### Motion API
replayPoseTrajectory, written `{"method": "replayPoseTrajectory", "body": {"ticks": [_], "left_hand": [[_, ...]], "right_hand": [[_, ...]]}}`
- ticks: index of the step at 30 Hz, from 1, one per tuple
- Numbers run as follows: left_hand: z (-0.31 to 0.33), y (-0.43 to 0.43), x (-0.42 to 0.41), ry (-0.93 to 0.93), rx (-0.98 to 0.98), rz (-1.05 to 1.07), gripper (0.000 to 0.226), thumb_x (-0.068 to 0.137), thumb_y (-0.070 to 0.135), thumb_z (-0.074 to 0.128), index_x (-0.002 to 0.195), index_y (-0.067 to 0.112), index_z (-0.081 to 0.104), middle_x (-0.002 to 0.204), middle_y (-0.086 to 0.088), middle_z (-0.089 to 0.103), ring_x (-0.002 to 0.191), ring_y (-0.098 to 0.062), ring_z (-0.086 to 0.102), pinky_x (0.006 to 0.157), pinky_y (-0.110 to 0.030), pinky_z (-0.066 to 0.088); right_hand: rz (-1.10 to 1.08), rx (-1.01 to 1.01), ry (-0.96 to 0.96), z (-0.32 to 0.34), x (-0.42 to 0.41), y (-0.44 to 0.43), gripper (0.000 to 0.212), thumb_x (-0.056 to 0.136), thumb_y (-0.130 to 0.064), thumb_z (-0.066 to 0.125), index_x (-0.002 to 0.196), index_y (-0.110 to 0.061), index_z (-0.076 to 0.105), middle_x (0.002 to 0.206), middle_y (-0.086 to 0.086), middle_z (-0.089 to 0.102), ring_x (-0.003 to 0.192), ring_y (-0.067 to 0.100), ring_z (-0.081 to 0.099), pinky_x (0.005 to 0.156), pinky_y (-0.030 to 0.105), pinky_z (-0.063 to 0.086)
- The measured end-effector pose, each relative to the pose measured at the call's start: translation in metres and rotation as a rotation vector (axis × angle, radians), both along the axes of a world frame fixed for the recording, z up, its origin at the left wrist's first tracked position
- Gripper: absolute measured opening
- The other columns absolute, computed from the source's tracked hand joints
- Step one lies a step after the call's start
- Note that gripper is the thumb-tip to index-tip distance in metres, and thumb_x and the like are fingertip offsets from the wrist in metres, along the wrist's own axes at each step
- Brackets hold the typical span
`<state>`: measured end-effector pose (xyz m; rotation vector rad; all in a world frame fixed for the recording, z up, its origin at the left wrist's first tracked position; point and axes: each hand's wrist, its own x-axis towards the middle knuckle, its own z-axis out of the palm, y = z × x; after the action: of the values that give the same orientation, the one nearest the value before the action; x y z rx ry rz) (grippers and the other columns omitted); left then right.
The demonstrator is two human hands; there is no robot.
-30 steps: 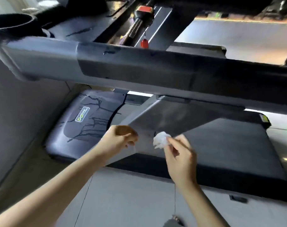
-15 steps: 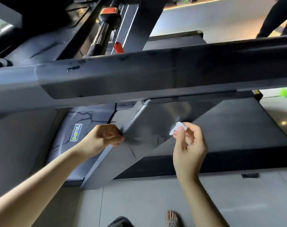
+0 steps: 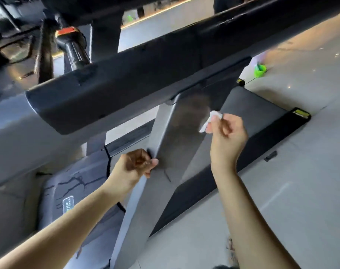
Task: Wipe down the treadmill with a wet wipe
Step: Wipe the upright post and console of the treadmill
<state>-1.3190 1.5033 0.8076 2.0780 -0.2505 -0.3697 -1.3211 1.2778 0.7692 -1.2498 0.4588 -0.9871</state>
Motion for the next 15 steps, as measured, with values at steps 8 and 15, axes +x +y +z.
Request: {"method": "replayPoseTrajectory", "body": {"ticks": [8,15], "left_hand": [[-0.006,0.004,0.008,-0.074,0.073,-0.031,0.033,0.095,0.019,0.072,0.070,0.004,0.058,0.062,-0.008,0.068,0.053,-0.006,0.061,0.059,-0.008,0.041],[-0.009,0.009,0.010,-0.049,0.035,-0.067,0.031,0.097,0.018,0.070,0.074,0.002,0.056,0.057,-0.001,0.063,0.051,-0.007,0.056,0.057,-0.013,0.041]], "right_hand": [[0.082,0.274,0.224,-0.087,-0.025,0.107,0.038,0.093,-0.042,0.065,0.088,-0.005,0.057,0.073,0.003,0.066,0.069,0.022,0.067,0.069,0.046,0.060],[0.097,0.271,0.181,-0.036,-0.022,0.079,0.014,0.099,-0.016,0.062,0.086,-0.011,0.061,0.079,0.002,0.069,0.072,0.011,0.067,0.066,0.026,0.051]]}}
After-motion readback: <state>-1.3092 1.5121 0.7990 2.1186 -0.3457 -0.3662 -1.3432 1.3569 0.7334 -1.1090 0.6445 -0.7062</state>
